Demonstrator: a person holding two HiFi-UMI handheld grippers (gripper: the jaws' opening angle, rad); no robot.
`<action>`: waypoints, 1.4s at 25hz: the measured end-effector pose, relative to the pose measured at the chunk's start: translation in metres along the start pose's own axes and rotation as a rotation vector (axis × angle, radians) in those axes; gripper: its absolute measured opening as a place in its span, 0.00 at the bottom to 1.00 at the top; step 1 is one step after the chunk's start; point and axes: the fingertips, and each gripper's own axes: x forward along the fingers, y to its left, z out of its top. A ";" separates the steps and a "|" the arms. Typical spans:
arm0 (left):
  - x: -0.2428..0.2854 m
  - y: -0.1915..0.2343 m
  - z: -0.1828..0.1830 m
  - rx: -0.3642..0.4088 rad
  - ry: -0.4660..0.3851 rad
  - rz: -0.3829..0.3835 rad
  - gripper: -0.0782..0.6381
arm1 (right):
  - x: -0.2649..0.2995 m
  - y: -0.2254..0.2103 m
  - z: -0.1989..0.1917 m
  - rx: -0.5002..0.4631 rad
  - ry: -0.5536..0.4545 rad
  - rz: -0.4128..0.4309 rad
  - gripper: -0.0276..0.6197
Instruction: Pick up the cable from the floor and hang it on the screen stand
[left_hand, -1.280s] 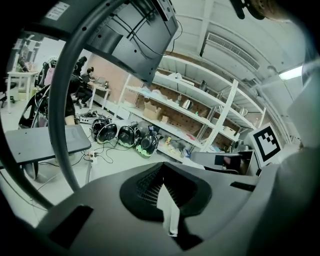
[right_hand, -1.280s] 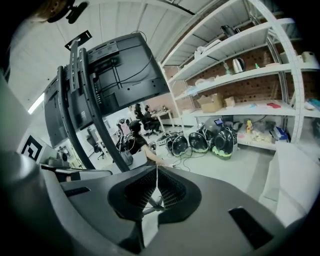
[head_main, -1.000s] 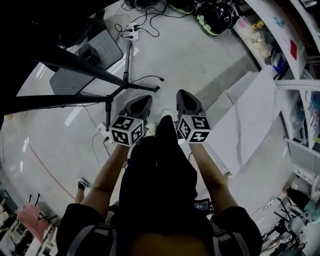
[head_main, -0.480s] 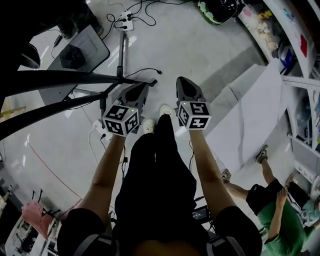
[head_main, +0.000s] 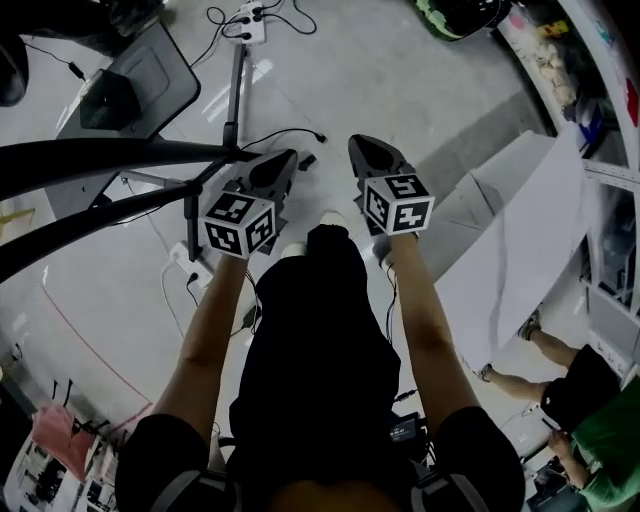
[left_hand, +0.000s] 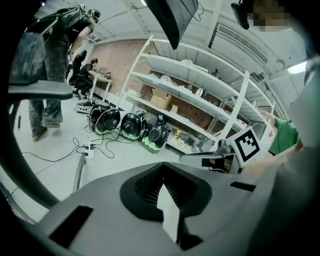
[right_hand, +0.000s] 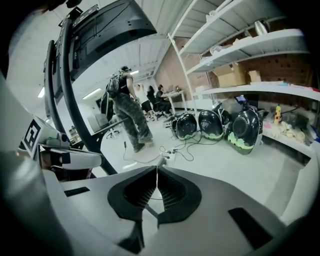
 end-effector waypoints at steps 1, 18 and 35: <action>0.007 0.009 -0.011 -0.002 0.004 0.004 0.12 | 0.011 -0.004 -0.010 -0.007 0.008 0.008 0.08; 0.130 0.134 -0.155 -0.042 0.011 0.041 0.12 | 0.173 -0.088 -0.182 -0.184 0.188 0.147 0.08; 0.218 0.201 -0.231 0.013 -0.060 -0.008 0.12 | 0.280 -0.126 -0.322 -0.333 0.301 0.280 0.27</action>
